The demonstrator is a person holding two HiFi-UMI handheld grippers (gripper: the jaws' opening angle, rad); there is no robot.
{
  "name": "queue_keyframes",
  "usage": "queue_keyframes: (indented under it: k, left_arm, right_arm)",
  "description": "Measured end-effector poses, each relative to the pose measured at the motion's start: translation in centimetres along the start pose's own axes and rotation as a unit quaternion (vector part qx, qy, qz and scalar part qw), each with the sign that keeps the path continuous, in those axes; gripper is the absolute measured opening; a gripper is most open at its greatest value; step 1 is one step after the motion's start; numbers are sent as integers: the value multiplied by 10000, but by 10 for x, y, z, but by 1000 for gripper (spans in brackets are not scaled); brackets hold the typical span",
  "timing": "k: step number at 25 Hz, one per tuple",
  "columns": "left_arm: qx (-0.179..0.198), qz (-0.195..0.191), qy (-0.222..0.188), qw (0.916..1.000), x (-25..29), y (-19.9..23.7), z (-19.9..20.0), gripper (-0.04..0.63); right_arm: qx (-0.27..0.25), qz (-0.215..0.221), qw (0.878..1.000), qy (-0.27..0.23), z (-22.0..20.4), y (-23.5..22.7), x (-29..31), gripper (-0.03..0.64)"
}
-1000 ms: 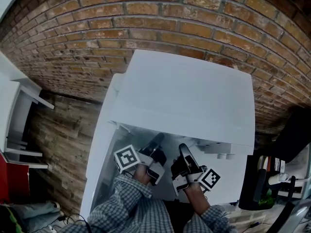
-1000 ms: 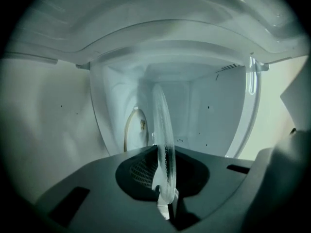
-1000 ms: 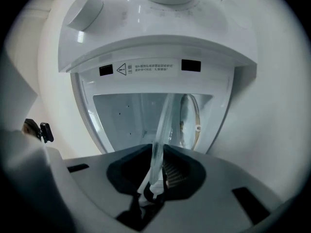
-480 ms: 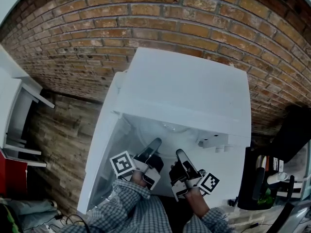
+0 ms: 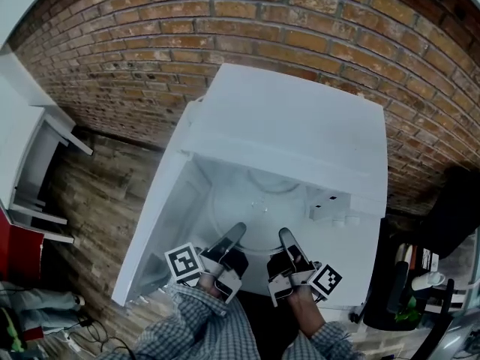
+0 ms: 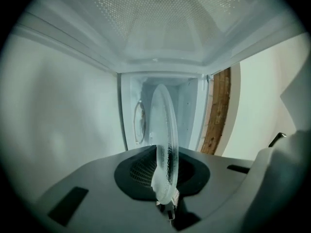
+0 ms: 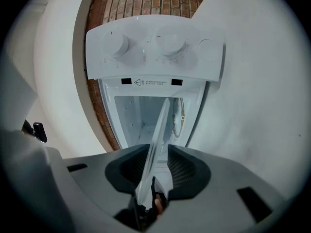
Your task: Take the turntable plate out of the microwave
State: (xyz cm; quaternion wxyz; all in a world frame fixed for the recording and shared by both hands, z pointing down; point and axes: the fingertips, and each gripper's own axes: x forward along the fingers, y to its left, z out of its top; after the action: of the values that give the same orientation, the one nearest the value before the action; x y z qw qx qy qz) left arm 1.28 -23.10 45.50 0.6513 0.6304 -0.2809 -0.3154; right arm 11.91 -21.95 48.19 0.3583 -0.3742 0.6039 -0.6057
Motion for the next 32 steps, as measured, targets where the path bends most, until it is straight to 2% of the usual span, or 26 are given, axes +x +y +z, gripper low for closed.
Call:
queue_keyframes:
  k: [4, 7, 16, 23, 32]
  left_arm:
    - [-207, -103, -63, 9997, -23, -5, -20, 40]
    - [-164, -212, -49, 9996, -39, -17, -27, 40]
    - [136, -311, 524, 9980, -68, -50, -48, 40]
    - [172, -430, 1047, 9934, -93, -57, -61, 40]
    - [144, -509, 1371, 9891, -117, -59, -78, 39]
  right_arm:
    - [161, 157, 9997, -21, 2, 12, -13, 69]
    - [124, 339, 9993, 98, -10, 29, -24, 63]
    - [188, 617, 9975, -293, -35, 57, -64, 54]
    - [-22, 760, 9940, -780, -57, 68, -94, 54]
    - [-173, 767, 9915, -1039, -76, 74, -125, 54]
